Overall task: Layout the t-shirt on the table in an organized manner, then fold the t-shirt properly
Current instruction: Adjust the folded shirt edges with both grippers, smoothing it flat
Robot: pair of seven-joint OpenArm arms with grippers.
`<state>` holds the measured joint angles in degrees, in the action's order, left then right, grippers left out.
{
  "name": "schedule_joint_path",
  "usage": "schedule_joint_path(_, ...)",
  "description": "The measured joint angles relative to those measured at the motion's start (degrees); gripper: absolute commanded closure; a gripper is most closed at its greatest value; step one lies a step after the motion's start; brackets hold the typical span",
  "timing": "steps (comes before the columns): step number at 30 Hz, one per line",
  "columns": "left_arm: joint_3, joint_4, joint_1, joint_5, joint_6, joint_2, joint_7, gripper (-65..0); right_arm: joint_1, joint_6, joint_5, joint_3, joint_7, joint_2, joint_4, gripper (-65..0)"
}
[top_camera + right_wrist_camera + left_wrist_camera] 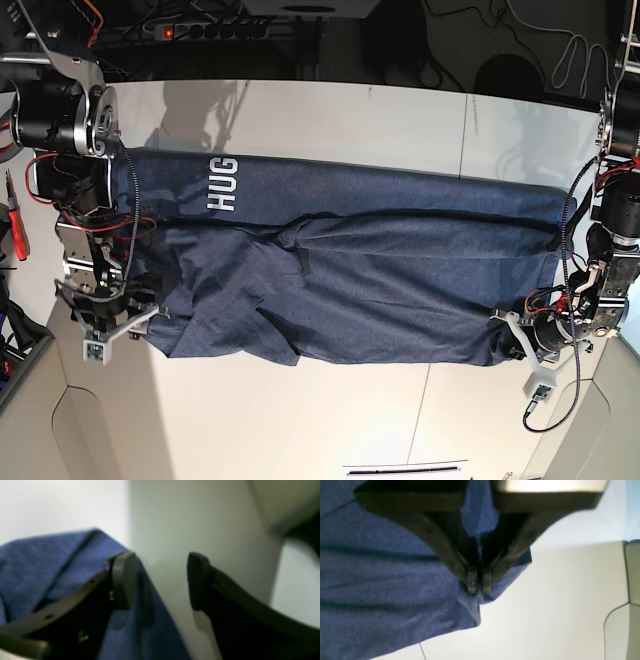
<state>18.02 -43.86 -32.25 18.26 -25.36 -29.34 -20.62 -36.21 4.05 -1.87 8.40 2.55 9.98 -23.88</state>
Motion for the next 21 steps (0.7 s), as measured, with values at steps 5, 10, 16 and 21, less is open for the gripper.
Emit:
schedule_joint_path(5,0.0,0.0,-0.02,-0.11,0.0,0.02,0.09,0.0,1.33,0.28,0.61,1.64,5.38,-0.02,3.76,-32.5)
schedule_joint_path(10,0.0,0.0,0.0,-0.13,0.0,0.48,0.13,0.0,3.1,1.66,0.72,1.66,8.11,0.0,3.56,-32.5)
schedule_joint_path(16,0.0,0.0,0.0,-0.15,0.0,0.76,0.07,0.0,3.67,3.52,0.83,1.7,8.98,0.02,3.52,-32.4)
schedule_joint_path(21,0.0,0.0,0.0,-0.13,0.0,0.76,0.07,0.0,3.67,3.72,0.83,1.7,8.98,0.02,3.52,-32.3)
